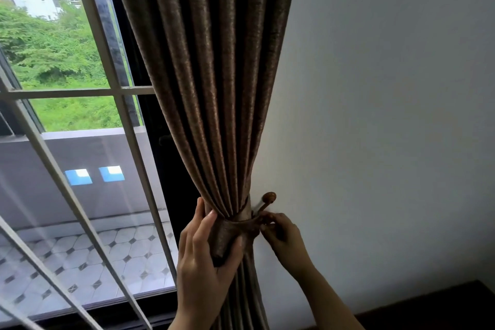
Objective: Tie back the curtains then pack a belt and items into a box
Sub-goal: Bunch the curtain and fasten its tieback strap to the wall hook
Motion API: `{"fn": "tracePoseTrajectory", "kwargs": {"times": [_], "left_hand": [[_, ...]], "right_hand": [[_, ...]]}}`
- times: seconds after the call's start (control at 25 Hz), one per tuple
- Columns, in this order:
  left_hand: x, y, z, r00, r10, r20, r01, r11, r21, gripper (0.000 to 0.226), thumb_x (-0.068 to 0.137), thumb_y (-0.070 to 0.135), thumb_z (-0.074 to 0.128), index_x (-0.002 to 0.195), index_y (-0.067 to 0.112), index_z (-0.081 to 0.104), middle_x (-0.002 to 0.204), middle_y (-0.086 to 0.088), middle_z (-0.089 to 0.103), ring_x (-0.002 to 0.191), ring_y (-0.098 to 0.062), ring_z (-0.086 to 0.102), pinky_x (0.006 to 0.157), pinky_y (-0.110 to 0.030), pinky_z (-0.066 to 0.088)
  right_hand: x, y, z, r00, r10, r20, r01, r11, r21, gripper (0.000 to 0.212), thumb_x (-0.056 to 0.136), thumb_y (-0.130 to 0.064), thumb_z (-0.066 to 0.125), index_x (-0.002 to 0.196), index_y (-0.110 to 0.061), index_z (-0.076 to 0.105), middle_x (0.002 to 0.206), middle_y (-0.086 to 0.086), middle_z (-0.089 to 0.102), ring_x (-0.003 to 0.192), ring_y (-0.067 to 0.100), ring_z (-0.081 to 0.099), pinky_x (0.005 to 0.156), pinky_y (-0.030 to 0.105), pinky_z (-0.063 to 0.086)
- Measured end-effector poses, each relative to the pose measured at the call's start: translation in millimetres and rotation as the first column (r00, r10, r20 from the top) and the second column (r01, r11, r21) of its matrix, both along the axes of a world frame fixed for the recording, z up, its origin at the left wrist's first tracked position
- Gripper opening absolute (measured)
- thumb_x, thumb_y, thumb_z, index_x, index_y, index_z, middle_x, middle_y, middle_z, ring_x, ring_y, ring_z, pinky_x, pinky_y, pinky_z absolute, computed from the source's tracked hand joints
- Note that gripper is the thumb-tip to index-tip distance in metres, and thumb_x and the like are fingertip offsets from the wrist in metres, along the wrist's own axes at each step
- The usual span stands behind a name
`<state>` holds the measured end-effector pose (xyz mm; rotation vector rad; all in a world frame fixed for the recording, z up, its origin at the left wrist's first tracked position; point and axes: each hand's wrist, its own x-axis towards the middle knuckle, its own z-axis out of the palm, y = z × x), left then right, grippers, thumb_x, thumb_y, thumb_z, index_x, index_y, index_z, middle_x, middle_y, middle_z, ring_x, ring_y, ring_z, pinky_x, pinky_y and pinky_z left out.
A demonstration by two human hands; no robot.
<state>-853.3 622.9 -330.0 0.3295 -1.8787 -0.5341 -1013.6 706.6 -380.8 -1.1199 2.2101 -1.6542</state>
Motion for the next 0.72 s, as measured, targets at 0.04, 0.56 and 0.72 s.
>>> {"fn": "tracePoseTrajectory", "kwargs": {"times": [0.04, 0.56, 0.72], "left_hand": [[1, -2, 0, 1.0, -0.009, 0.001, 0.009, 1.0, 0.003, 0.059, 0.087, 0.051, 0.051, 0.129, 0.013, 0.037, 0.141, -0.01, 0.037, 0.128, -0.021, 0.041, 0.098, -0.042, 0.042], [18, -25, -18, 0.976, -0.217, 0.024, 0.216, 0.975, 0.053, 0.078, 0.08, 0.045, 0.067, 0.143, 0.032, 0.022, 0.15, -0.005, 0.034, 0.135, -0.019, 0.04, 0.101, -0.032, 0.046], [34, -13, -33, 0.963, -0.265, 0.043, 0.228, 0.893, 0.388, 0.088, 0.065, 0.066, 0.068, 0.139, 0.05, 0.021, 0.138, 0.016, 0.047, 0.119, 0.012, 0.048, 0.089, -0.005, 0.043]], "right_hand": [[2, -2, -3, 1.0, -0.023, 0.015, 0.024, 0.999, -0.028, 0.031, 0.089, -0.008, 0.061, 0.095, -0.039, 0.06, 0.094, -0.007, 0.062, 0.088, 0.001, 0.06, 0.076, 0.012, 0.047], [20, -21, -17, 0.948, -0.21, 0.238, 0.204, 0.978, 0.051, 0.013, 0.091, -0.022, 0.058, 0.081, -0.014, 0.061, 0.073, -0.004, 0.067, 0.068, 0.01, 0.066, 0.062, 0.02, 0.045], [47, 5, -18, 0.956, -0.017, 0.294, 0.028, 0.999, -0.034, 0.013, 0.092, -0.015, 0.056, 0.083, -0.013, 0.065, 0.078, 0.001, 0.07, 0.073, 0.009, 0.067, 0.067, 0.023, 0.052]]}}
